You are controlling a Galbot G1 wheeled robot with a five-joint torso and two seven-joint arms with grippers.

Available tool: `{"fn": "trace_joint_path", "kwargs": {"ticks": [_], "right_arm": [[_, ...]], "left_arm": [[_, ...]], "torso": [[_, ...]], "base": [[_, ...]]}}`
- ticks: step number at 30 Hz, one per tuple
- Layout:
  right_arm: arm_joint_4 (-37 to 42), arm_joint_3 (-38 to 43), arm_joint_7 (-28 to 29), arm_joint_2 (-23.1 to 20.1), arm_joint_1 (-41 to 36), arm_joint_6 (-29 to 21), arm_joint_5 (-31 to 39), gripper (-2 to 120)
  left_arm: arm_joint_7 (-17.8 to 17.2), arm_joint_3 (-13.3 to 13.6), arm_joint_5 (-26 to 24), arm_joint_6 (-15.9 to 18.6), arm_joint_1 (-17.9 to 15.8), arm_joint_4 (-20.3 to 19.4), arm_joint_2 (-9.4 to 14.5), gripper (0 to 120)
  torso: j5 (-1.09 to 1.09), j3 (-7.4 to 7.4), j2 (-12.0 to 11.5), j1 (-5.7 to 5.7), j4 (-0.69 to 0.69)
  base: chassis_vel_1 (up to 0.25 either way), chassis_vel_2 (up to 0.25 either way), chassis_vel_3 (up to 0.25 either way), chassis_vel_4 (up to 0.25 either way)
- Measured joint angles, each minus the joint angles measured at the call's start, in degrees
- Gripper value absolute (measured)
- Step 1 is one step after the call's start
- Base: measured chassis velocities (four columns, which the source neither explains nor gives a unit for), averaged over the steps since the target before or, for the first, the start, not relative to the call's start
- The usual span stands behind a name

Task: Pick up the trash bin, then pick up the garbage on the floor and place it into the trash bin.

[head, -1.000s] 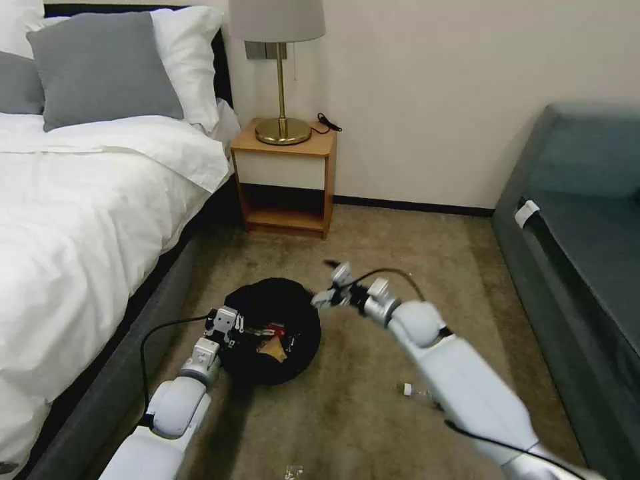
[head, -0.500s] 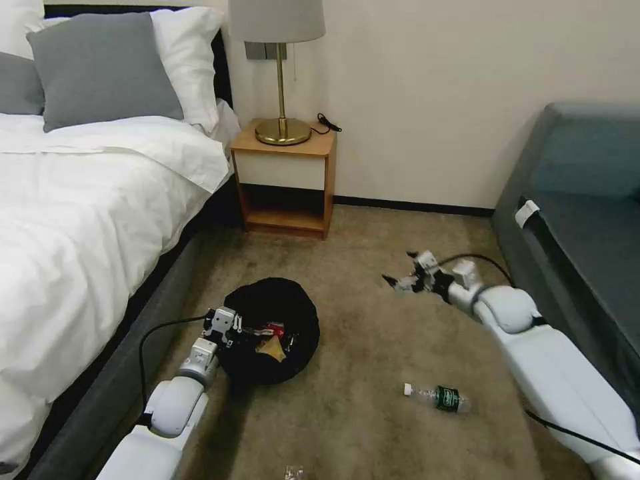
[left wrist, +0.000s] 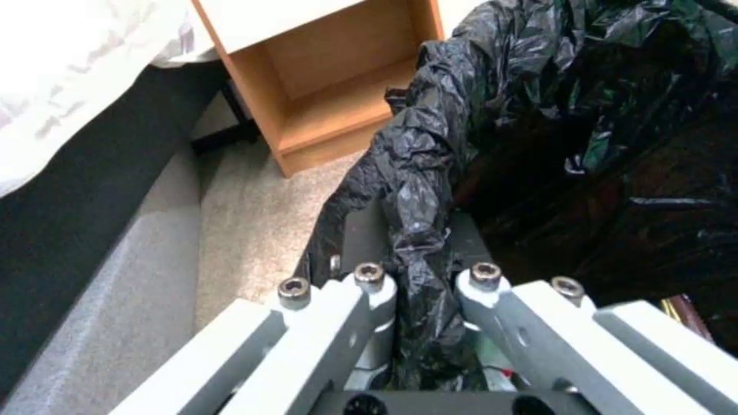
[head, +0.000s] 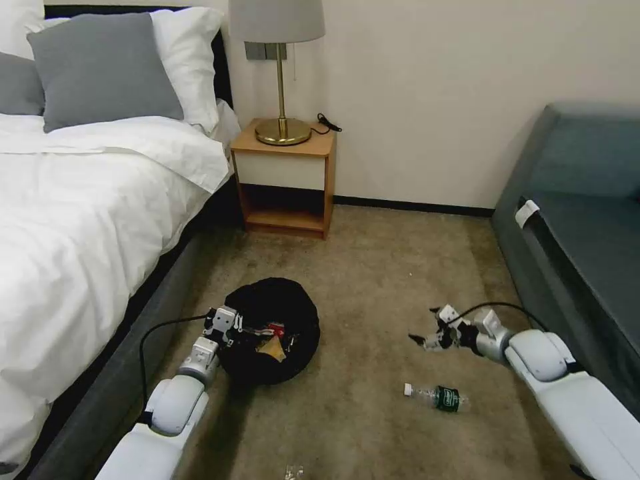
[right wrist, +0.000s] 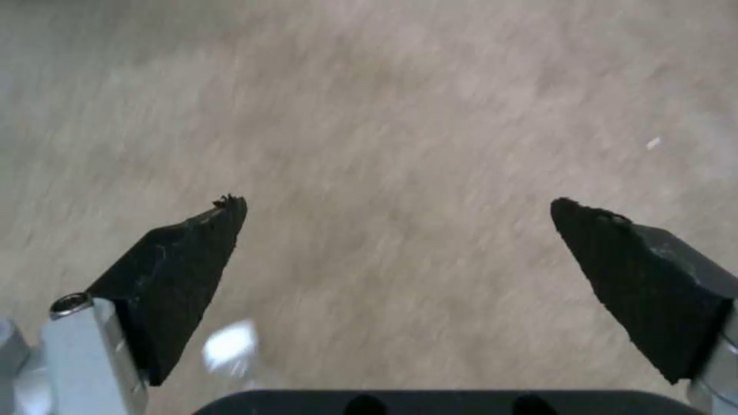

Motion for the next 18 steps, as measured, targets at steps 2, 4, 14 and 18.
{"fn": "trace_joint_path", "kwargs": {"ticks": [2, 4, 14, 18], "right_arm": [[-0.8, -0.9, -1.2, -0.2, -0.7, 0.4, -1.6, 100], [-1.4, -1.6, -1.7, -0.2, -0.9, 0.7, -2.4, 100], [-7.2, -5.6, -3.5, -0.1, -0.6, 2.5, -5.5, 100], [-10.4, -5.7, -3.5, 0.2, 0.1, 3.0, -6.7, 100]], "left_arm": [[-0.1, 0.1, 0.3, -0.2, 0.4, -0.2, 0.0, 4], [-0.1, 0.1, 0.5, -0.2, 0.6, -0.4, 0.0, 4], [0.4, 0.3, 0.6, -0.1, 0.7, -1.4, 0.4, 4], [0.5, 0.2, 0.6, -0.2, 0.6, -1.5, 0.6, 4]], "torso": [[0.00, 0.00, 0.0, 0.00, 0.00], [0.00, 0.00, 0.0, 0.00, 0.00], [-0.02, 0.01, 0.0, 0.00, 0.00], [-0.02, 0.01, 0.0, 0.00, 0.00]], "base": [[0.000, 0.000, 0.000, 0.000], [0.000, 0.000, 0.000, 0.000], [0.000, 0.000, 0.000, 0.000], [0.000, 0.000, 0.000, 0.000]]}}
